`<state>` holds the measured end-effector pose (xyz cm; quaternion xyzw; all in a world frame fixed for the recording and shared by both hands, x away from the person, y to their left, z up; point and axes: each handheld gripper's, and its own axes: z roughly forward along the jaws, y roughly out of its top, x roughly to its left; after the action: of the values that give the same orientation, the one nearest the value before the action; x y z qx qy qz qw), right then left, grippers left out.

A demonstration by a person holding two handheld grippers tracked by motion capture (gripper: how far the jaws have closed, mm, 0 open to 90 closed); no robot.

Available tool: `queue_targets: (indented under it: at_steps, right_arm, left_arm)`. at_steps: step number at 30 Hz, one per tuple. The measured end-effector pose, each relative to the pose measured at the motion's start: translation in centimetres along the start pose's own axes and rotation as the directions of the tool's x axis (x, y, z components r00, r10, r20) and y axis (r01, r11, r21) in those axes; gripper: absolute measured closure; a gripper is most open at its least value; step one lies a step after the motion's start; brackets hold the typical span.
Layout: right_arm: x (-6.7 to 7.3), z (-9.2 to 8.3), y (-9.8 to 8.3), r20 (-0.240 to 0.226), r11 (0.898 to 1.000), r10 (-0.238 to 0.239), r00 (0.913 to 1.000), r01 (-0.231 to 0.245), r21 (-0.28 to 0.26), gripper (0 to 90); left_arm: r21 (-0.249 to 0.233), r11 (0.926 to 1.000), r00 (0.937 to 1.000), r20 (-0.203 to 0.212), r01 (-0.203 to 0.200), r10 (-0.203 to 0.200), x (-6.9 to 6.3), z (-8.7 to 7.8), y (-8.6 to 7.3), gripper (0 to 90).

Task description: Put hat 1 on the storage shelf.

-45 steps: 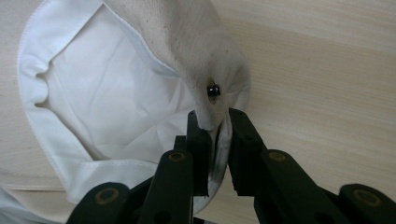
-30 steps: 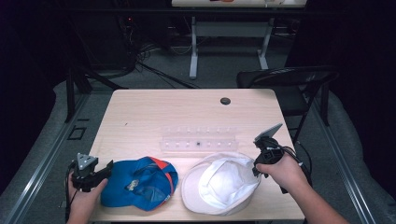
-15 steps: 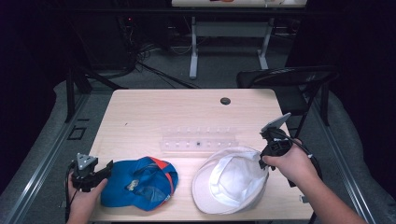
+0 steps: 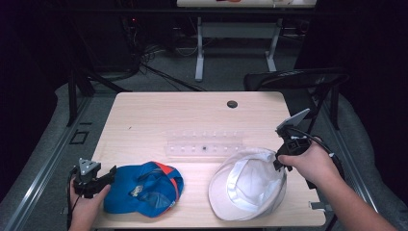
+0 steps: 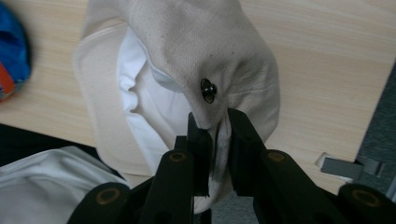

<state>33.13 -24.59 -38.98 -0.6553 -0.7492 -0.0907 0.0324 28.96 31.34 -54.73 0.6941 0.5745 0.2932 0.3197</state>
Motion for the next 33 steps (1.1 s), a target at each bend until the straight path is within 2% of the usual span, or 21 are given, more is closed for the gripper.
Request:
queue_targets:
  at_steps: [1, 3, 4, 5, 6, 8, 12, 13, 14, 15, 16, 17, 20, 21, 22, 23, 25, 28, 30, 33]
  right_arm:
    - [0.1, -0.3, 0.0, -0.032, 1.0, -0.002, 0.9995, 0.002, 0.006, 80.6]
    - [0.1, -0.5, 0.0, -0.046, 1.0, 0.003, 0.9989, -0.003, 0.009, 80.6]
    - [0.2, -0.7, 0.1, -0.104, 1.0, 0.014, 0.9945, -0.013, 0.004, 80.7]
    - [0.2, -0.7, 0.1, -0.104, 1.0, 0.014, 0.9945, -0.013, 0.004, 80.7]
    - [0.2, -1.2, 0.2, -0.129, 1.0, 0.011, 0.9916, -0.008, 0.022, 80.7]
    - [0.3, -1.2, 0.2, -0.145, 1.0, 0.012, 0.9894, -0.011, 0.008, 80.7]
    - [0.7, -2.2, 0.2, -0.225, 1.0, 0.015, 0.9743, -0.011, 0.018, 80.7]
    - [0.9, -2.4, 0.2, -0.246, 1.0, 0.026, 0.9688, -0.024, 0.012, 80.8]
    - [0.9, -2.4, 0.2, -0.246, 1.0, 0.026, 0.9688, -0.024, 0.012, 80.8]
    - [1.0, -2.8, 0.2, -0.281, 1.0, 0.013, 0.9596, -0.006, 0.028, 80.8]
    - [1.0, -2.8, 0.2, -0.281, 1.0, 0.013, 0.9596, -0.006, 0.028, 80.8]
    - [1.2, -3.1, 0.2, -0.337, 1.0, 0.025, 0.9411, -0.019, 0.022, 80.8]
    - [1.4, -3.2, 0.2, -0.416, 0.999, 0.038, 0.9084, -0.032, 0.023, 80.9]
    - [1.4, -3.2, 0.2, -0.442, 0.999, 0.031, 0.8967, -0.021, 0.028, 80.9]
    - [1.4, -3.2, 0.2, -0.442, 0.999, 0.031, 0.8967, -0.021, 0.028, 80.9]
    - [1.4, -3.2, 0.2, -0.463, 0.999, 0.034, 0.8859, -0.024, 0.029, 80.9]
    - [1.6, -3.1, 0.2, -0.492, 0.999, 0.04, 0.8698, -0.032, 0.025, 81.0]
    - [1.6, -3.4, 0.3, -0.507, 1.0, 0.023, 0.8618, -0.014, 0.022, 81.0]
    - [1.9, -3.5, 0.2, -0.526, 0.999, 0.053, 0.8489, -0.052, 0.016, 81.0]
    - [2.0, -3.9, 0.2, -0.551, 0.998, 0.055, 0.833, -0.067, -0.002, 81.1]
  left_arm:
    - [0.0, 1.0, 1.0, 0.0, 0.0, 0.0, 0.0, 0.0, 0.0, 41.6]
    - [0.0, 1.0, 1.0, -0.001, 0.001, -0.001, 0.0, 0.0, 0.0, 41.6]
    - [0.001, 1.0, 1.0, 0.0, 0.0, 0.0, 0.0, 0.0, 0.0, 41.6]
    - [0.002, 1.0, 1.0, 0.0, -0.001, 0.001, 0.0, 0.0, 0.0, 41.6]
    - [0.001, 1.0, 1.0, 0.001, 0.0, 0.0, 0.0, 0.0, 0.0, 41.6]
    - [0.0, 1.0, 1.0, 0.002, 0.001, -0.001, 0.0, 0.0, 0.0, 41.6]
    - [-0.005, 1.0, 1.0, 0.006, 0.007, -0.007, 0.0, 0.0, 0.0, 41.6]
    - [-0.006, 1.0, 1.0, 0.006, 0.007, -0.007, 0.0, 0.0, 0.0, 41.6]
    - [-0.006, 1.0, 1.0, 0.006, 0.007, -0.007, 0.0, 0.0, 0.0, 41.6]
    - [-0.007, 0.9999, 0.9999, 0.007, 0.008, -0.008, 0.0, 0.0, 0.0, 41.6]
    - [-0.007, 0.9999, 0.9999, 0.007, 0.008, -0.008, 0.0, 0.0, 0.0, 41.6]
    - [-0.007, 0.9999, 0.9999, 0.008, 0.008, -0.008, 0.0, 0.0, 0.0, 41.6]
    - [-0.013, 0.9999, 1.0, 0.006, 0.003, -0.003, 0.0, 0.0, 0.0, 41.6]
    - [-0.013, 0.9999, 1.0, 0.005, 0.0, 0.0, 0.0, -0.1, 0.0, 41.6]
    - [-0.013, 0.9999, 1.0, 0.005, 0.0, 0.0, 0.0, -0.1, 0.0, 41.6]
    - [-0.013, 0.9999, 1.0, 0.006, 0.0, 0.0, 0.0, -0.1, 0.0, 41.6]
    - [-0.01, 0.9999, 1.0, 0.007, -0.001, 0.001, 0.0, 0.0, 0.0, 41.6]
    - [-0.005, 1.0, 1.0, 0.008, -0.002, 0.002, 0.0, -0.1, 0.0, 41.6]
    - [-0.01, 0.9999, 1.0, 0.004, -0.004, 0.004, 0.0, 0.0, 0.0, 41.6]
    - [-0.01, 0.9999, 1.0, 0.004, -0.005, 0.005, -0.1, -0.1, 0.0, 41.6]
